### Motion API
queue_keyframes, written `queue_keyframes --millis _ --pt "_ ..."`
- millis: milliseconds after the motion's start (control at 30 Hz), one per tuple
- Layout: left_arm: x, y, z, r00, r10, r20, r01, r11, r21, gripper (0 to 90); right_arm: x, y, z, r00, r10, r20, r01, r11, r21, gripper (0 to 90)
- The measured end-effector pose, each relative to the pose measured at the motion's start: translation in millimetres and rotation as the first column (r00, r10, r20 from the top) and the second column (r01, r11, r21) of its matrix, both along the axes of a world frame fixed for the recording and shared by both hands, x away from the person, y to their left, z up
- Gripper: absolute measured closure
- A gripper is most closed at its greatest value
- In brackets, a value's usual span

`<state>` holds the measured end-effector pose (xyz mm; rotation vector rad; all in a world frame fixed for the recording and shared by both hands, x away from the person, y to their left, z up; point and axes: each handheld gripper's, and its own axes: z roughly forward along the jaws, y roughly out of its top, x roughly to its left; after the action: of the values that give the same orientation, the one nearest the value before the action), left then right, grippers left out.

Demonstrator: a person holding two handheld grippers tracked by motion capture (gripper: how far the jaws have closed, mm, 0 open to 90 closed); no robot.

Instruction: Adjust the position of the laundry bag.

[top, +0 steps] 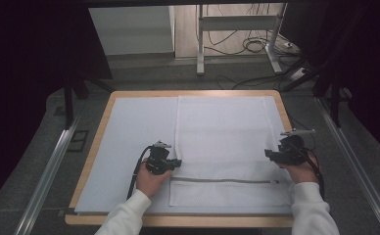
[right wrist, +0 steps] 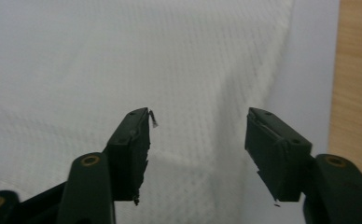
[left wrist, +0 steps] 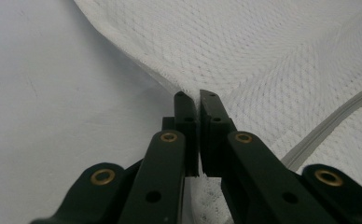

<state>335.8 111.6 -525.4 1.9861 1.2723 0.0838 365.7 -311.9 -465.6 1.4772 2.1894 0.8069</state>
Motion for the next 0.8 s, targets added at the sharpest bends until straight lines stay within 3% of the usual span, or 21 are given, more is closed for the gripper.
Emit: queue_keyframes --millis 267,600,800 --pt "0.3 0.0 -0.7 1.0000 0.001 -0.003 -0.001 1.0000 0.000 88.0 3.6 -20.4 -8.8 0.9983 -0.021 -0.054 0.022 1.000 0.002 47.9" --pt "0.2 1.3 -0.2 1.0000 0.002 -0.003 -0.002 0.9999 -0.011 87.8 7.5 -29.7 -26.1 0.9895 -0.015 -0.144 0.016 1.000 0.005 73.8" --pt "0.2 2.8 0.6 1.0000 0.000 -0.001 0.000 0.9998 -0.018 87.8 9.2 -29.9 -29.3 0.9889 -0.017 -0.147 0.017 1.000 -0.004 82.6"
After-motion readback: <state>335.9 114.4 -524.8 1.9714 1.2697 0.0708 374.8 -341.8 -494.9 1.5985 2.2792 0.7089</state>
